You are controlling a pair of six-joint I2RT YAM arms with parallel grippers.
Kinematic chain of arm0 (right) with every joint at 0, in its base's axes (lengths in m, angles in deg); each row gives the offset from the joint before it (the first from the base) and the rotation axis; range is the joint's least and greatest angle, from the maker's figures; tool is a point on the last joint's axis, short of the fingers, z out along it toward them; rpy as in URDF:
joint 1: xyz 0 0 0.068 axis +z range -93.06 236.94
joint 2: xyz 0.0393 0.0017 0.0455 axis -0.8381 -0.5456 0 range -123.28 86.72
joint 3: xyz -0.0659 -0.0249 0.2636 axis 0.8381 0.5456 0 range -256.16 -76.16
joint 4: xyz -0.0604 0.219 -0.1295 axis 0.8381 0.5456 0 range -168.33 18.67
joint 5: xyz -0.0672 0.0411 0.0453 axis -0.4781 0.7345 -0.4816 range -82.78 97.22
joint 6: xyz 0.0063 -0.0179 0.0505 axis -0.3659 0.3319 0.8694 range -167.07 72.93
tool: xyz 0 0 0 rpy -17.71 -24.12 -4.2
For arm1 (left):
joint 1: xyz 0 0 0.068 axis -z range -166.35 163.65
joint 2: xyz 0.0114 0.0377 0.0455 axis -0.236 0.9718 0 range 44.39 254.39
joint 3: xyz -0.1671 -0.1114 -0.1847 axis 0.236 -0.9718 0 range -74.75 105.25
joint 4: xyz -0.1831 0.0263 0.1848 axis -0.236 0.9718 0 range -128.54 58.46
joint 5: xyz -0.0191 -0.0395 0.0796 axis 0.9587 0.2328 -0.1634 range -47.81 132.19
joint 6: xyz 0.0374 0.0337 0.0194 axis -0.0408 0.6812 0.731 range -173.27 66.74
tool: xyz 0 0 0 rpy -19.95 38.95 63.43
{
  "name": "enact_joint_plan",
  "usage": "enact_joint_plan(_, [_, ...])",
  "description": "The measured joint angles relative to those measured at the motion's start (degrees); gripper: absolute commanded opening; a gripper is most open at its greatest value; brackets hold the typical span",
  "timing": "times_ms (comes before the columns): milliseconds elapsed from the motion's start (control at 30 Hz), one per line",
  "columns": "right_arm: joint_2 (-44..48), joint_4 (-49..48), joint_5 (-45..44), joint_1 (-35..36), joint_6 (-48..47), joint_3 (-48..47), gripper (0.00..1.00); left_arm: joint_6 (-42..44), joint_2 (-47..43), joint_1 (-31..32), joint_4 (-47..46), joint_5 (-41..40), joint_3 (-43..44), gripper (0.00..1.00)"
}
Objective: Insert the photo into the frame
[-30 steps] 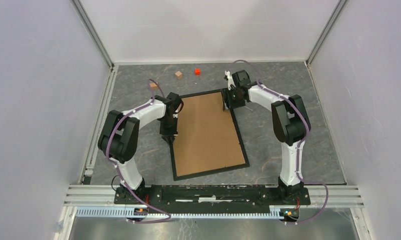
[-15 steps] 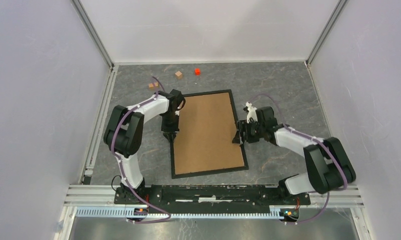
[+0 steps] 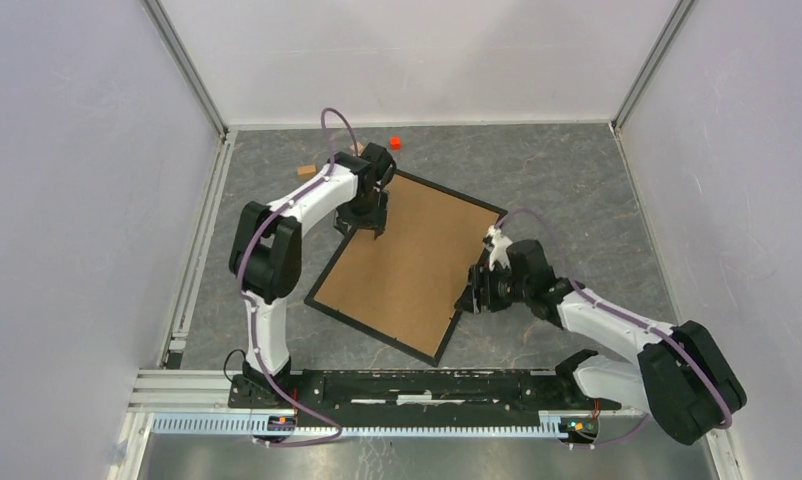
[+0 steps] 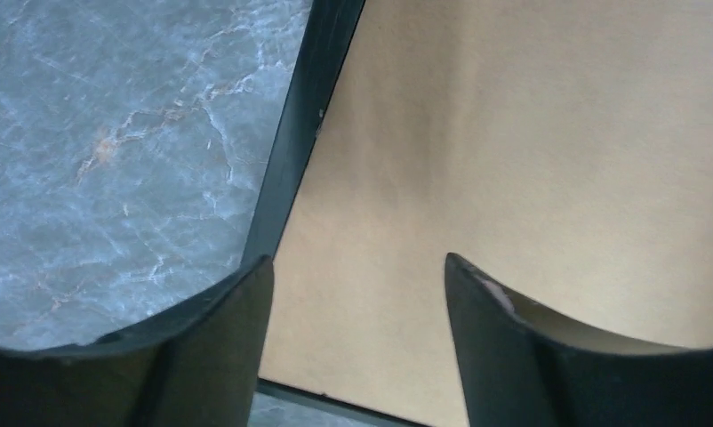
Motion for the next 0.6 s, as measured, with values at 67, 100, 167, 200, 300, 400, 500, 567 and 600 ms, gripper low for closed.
enact_joint_plan(67, [-0.3,3.5,-0.8,-2.8,-1.1,-3.2,0.70,0.0,-4.5,0.4,-1.9,0.0,-2.1,0.90])
enact_joint_plan(100, [-0.5,4.6,-1.2,-4.8,-1.7,-5.0,0.71,0.0,-7.3,0.2,-2.3,-0.1,-3.6,0.92])
enact_joint_plan(167, [-1.7,6.0,-2.8,-8.3,-2.8,-9.1,0.70,-0.1,-14.6,-0.8,-4.0,0.1,-8.4,0.95])
enact_joint_plan(200, [-2.8,6.5,-3.7,-9.4,-3.3,-11.2,0.70,-0.1,-18.9,-1.3,-4.7,0.6,-11.5,0.96])
enact_joint_plan(300, [-9.0,7.0,-7.2,-10.7,-4.9,-19.6,0.70,-1.3,-32.9,-2.4,-7.7,4.4,-23.5,1.00])
enact_joint_plan(400, [-17.1,7.1,-8.8,-11.1,-5.9,-27.2,0.70,-5.7,-44.4,0.0,-12.2,11.1,-38.1,1.00])
enact_joint_plan(500, [-26.0,7.1,-9.5,-12.3,-6.6,-35.1,0.70,-10.5,-49.5,4.2,-14.4,16.2,-48.9,1.00])
enact_joint_plan(567, [-31.1,7.3,-9.4,-13.5,-7.1,-39.6,0.69,-12.9,-50.6,5.9,-15.2,18.6,-52.7,1.00])
enact_joint_plan(600, [-34.1,7.9,-9.1,-14.2,-7.5,-42.6,0.69,-13.7,-50.8,6.2,-15.6,19.0,-53.7,1.00])
